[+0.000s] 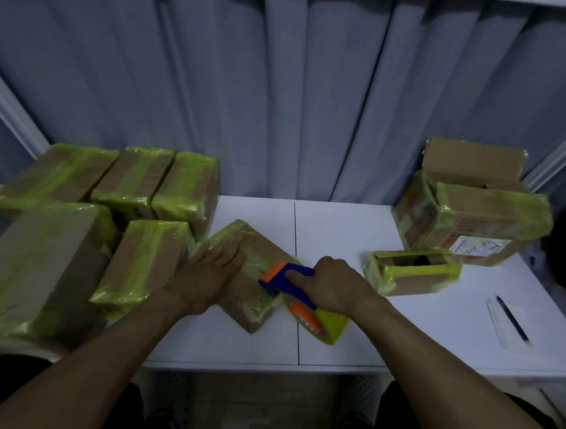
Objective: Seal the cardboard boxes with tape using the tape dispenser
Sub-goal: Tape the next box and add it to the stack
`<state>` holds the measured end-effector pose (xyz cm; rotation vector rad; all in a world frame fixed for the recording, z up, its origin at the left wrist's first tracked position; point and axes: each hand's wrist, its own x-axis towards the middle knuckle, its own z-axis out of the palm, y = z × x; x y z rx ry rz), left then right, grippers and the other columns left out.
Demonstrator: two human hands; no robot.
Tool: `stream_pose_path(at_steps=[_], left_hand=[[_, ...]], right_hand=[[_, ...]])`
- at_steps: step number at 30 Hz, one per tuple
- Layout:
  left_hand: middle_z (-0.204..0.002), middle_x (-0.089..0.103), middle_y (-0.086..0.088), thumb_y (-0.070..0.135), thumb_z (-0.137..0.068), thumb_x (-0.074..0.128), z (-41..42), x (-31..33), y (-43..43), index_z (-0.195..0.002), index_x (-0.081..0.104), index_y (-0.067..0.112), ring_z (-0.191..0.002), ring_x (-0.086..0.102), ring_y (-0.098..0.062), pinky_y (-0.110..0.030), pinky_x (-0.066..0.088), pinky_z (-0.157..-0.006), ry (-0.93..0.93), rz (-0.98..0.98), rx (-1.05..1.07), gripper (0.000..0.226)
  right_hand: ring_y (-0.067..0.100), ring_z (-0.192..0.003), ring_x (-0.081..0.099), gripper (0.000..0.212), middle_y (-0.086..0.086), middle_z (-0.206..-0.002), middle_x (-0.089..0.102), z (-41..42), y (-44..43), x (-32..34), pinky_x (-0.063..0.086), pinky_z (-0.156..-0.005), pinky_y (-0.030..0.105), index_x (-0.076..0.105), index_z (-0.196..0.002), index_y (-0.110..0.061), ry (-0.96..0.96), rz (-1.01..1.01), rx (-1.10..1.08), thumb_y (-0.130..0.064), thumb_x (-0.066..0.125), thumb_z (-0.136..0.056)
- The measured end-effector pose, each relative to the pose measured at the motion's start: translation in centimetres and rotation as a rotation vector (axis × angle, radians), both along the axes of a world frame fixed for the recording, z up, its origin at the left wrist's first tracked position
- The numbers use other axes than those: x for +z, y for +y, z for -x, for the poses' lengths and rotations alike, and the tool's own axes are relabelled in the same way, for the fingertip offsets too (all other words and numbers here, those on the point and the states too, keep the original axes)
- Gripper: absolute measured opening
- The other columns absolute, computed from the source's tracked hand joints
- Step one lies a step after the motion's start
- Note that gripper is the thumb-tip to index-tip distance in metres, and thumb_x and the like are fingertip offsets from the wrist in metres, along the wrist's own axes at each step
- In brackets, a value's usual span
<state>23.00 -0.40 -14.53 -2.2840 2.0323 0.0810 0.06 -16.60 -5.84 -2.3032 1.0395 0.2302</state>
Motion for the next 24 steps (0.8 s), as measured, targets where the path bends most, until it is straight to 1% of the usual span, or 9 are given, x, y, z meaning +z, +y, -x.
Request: stream_pose_path(at_steps=[2, 3, 4, 6, 7, 12, 16, 22, 24], left_hand=[[-0.163, -0.002, 0.006, 0.049, -0.089, 0.066, 1.0, -0.2, -0.3, -0.158, 0.006, 0.023, -0.150, -0.001, -0.016, -0.045, 0.007, -0.124, 0.185, -0.023, -0.041, 0.095], [-0.163, -0.003, 0.007, 0.060, -0.090, 0.056, 1.7, -0.2, -0.5, -0.158, 0.004, 0.023, -0.151, -0.001, -0.014, -0.046, 0.007, -0.124, 0.250, -0.001, -0.037, 0.094], [-0.163, -0.005, 0.008, 0.076, -0.088, 0.039, 2.5, -0.1, -0.8, -0.158, 0.002, 0.022, -0.151, -0.003, -0.013, -0.046, 0.006, -0.124, 0.285, -0.006, -0.006, 0.096], [-0.164, -0.009, 0.007, 0.097, -0.073, 0.008, 3.5, -0.6, -1.0, -0.159, 0.000, 0.019, -0.152, -0.009, -0.012, -0.046, 0.002, -0.124, 0.251, -0.033, 0.047, 0.116], [-0.165, -0.009, 0.007, 0.099, -0.068, 0.003, 3.8, -0.9, -0.9, -0.159, 0.001, 0.018, -0.152, -0.010, -0.012, -0.046, 0.001, -0.124, 0.230, -0.019, 0.060, 0.122], [-0.165, -0.009, 0.008, 0.097, -0.072, 0.002, 4.1, -1.4, -1.0, -0.159, 0.000, 0.020, -0.152, -0.008, -0.011, -0.043, 0.001, -0.124, 0.223, 0.033, 0.092, 0.116], [-0.165, -0.006, 0.008, 0.095, -0.075, 0.005, 4.3, -1.4, -1.1, -0.159, 0.003, 0.019, -0.152, -0.005, -0.011, -0.043, 0.003, -0.124, 0.239, 0.046, 0.105, 0.114], [-0.166, -0.003, 0.005, 0.097, -0.068, -0.003, 4.0, -1.2, -1.3, -0.159, -0.001, 0.019, -0.153, -0.001, -0.014, -0.044, 0.006, -0.124, 0.209, -0.014, 0.096, 0.120], [-0.166, -0.003, 0.005, 0.095, -0.072, 0.002, 4.0, -1.4, -1.5, -0.159, -0.002, 0.018, -0.153, 0.000, -0.014, -0.044, 0.007, -0.124, 0.193, -0.014, 0.094, 0.116]], right_hand=[[0.019, -0.063, 0.059, 0.055, 0.005, -0.072, 0.060, -0.3, 0.1, 0.2, 0.042, -0.055, 0.028, 0.055, -0.075, -0.013, -0.009, -0.030, -0.016, -0.066, 0.057, -0.092], [0.019, -0.063, 0.060, 0.054, 0.005, -0.072, 0.061, -0.3, 0.2, 0.3, 0.043, -0.056, 0.028, 0.054, -0.074, -0.013, 0.001, -0.049, -0.013, -0.064, 0.058, -0.093], [0.019, -0.063, 0.060, 0.052, 0.005, -0.072, 0.061, -0.2, 0.2, 0.4, 0.043, -0.057, 0.028, 0.054, -0.074, -0.014, 0.014, -0.074, -0.013, -0.061, 0.057, -0.094], [0.018, -0.061, 0.059, 0.047, 0.004, -0.071, 0.061, 0.0, 0.3, 0.2, 0.042, -0.057, 0.027, 0.053, -0.073, -0.014, 0.031, -0.129, -0.025, -0.055, 0.054, -0.096], [0.018, -0.060, 0.059, 0.047, 0.004, -0.071, 0.061, 0.1, 0.4, 0.1, 0.042, -0.058, 0.028, 0.052, -0.072, -0.015, 0.033, -0.142, -0.030, -0.055, 0.053, -0.096], [0.017, -0.064, 0.064, 0.070, 0.004, -0.074, 0.066, 0.8, 0.8, -0.3, 0.048, -0.064, 0.028, 0.057, -0.078, -0.015, 0.025, -0.132, -0.035, -0.084, 0.051, -0.083], [0.018, -0.066, 0.067, 0.069, 0.003, -0.073, 0.066, 1.4, 0.7, -0.1, 0.048, -0.061, 0.027, 0.059, -0.080, -0.015, 0.007, -0.123, -0.020, -0.083, 0.051, -0.084], [0.017, -0.064, 0.064, 0.065, 0.003, -0.074, 0.066, 3.5, 0.1, 0.4, 0.044, -0.060, 0.026, 0.059, -0.077, -0.015, 0.018, -0.158, -0.043, -0.080, 0.054, -0.085], [0.018, -0.065, 0.065, 0.065, 0.003, -0.074, 0.066, 4.1, 0.0, 0.0, 0.045, -0.061, 0.027, 0.058, -0.078, -0.016, 0.046, -0.168, -0.046, -0.080, 0.055, -0.084]])
